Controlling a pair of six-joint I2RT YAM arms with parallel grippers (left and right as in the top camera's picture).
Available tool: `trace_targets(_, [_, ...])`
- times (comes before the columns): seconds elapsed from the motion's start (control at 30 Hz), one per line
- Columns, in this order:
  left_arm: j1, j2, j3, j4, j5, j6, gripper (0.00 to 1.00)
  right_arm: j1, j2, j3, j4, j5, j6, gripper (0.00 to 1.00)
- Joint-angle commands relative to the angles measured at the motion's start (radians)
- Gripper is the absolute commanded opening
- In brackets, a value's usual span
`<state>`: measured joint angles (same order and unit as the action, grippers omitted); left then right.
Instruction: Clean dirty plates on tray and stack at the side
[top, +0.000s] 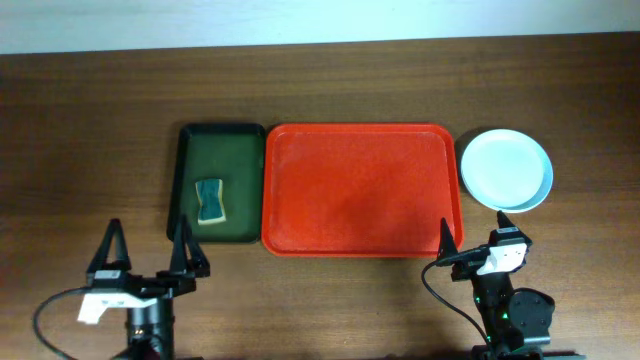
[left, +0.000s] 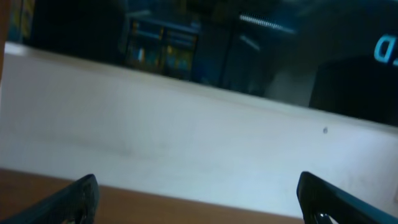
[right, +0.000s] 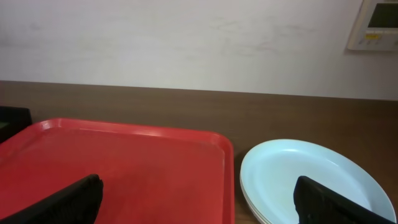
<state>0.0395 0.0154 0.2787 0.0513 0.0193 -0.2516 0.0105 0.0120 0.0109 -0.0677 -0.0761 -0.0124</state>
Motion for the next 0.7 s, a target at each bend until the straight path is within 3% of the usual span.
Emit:
trace_targets(0.0, [-0.004,-0.010,-0.134,0.120,0.014,-0.002,0.99,-0.003,-0.008,-0.005,-0.005,0.002,-0.006,0.98])
trace_targets(0.17, [-0.004,-0.010,-0.270,0.188,0.014,-0.002,0.99,-0.003,-0.008,-0.005,-0.005,0.002,-0.006,0.98])
trace_targets(0.27, [-0.004,-0.010,-0.270,0.101,-0.026,-0.002,0.99,-0.003,-0.008,-0.005,-0.005,0.002,-0.006,0.99])
trace_targets(0.37, [-0.004,-0.010,-0.270,-0.088,-0.095,-0.002,0.99,-0.003,-0.008,-0.005,-0.005,0.002,-0.006,0.98])
trace_targets(0.5, [-0.004,-0.010,-0.270,-0.128,-0.101,0.119,0.99,-0.003,-0.008,-0.005,-0.005,0.002,-0.006,0.98])
trace_targets(0.6, [-0.005,-0.010,-0.270,-0.135,-0.021,0.261,1.00,-0.003,-0.008,-0.005,-0.005,0.002,-0.006,0.98])
trace_targets(0.67, [-0.004,-0.010,-0.270,-0.135,-0.014,0.283,1.00,-0.003,-0.008,-0.005,-0.005,0.002,-0.006,0.98])
